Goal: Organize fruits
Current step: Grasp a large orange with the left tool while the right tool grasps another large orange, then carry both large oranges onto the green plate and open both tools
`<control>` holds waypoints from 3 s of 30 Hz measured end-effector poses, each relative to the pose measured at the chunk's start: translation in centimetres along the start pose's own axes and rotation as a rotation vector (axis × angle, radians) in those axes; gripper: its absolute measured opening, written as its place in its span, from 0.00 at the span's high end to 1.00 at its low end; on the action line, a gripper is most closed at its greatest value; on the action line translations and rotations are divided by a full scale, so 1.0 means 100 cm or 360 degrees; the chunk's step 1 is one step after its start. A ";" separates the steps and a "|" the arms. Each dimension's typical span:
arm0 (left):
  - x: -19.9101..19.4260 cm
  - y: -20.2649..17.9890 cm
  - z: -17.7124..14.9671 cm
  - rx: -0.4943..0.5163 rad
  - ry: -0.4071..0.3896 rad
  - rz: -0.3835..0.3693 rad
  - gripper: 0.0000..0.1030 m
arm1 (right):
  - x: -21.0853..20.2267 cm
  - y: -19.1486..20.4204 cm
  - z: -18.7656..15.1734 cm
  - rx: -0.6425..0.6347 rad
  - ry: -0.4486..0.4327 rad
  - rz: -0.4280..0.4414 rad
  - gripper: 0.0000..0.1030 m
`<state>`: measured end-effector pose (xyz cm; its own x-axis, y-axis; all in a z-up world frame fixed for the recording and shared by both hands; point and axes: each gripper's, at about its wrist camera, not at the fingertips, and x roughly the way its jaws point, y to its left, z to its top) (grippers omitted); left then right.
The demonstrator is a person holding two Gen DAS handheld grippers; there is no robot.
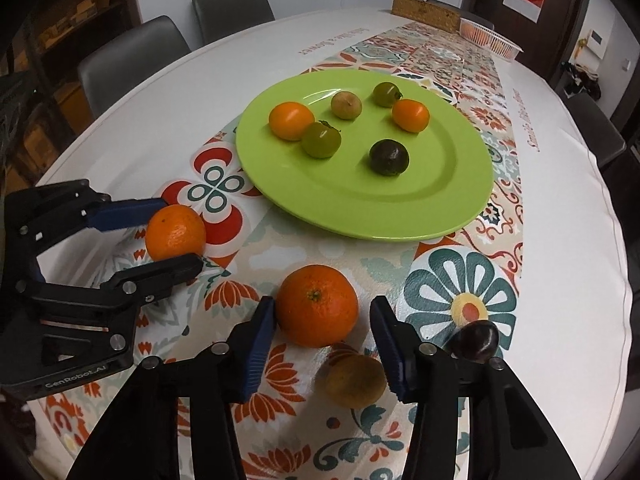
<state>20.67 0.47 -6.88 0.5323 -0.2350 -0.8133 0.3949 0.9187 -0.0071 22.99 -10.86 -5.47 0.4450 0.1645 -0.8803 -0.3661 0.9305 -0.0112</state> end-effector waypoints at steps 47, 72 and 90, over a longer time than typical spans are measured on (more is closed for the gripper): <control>-0.056 -0.008 0.087 -0.0003 -0.0313 0.0072 0.61 | -0.083 -0.046 0.048 0.0179 -0.0422 -0.0022 0.60; 0.030 0.023 0.134 -0.0102 -0.0149 0.0017 0.61 | -0.003 -0.090 0.104 0.0225 -0.0206 0.0014 0.60; 0.041 0.031 0.136 -0.0114 -0.0107 0.0025 0.54 | 0.023 -0.093 0.105 0.0231 -0.0125 0.0036 0.59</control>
<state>34.23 -1.95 -2.30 0.5880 -0.2390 -0.7728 0.3328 0.9422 -0.0383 36.05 -15.67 -2.44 0.5026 0.2056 -0.8397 -0.2573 0.9629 0.0817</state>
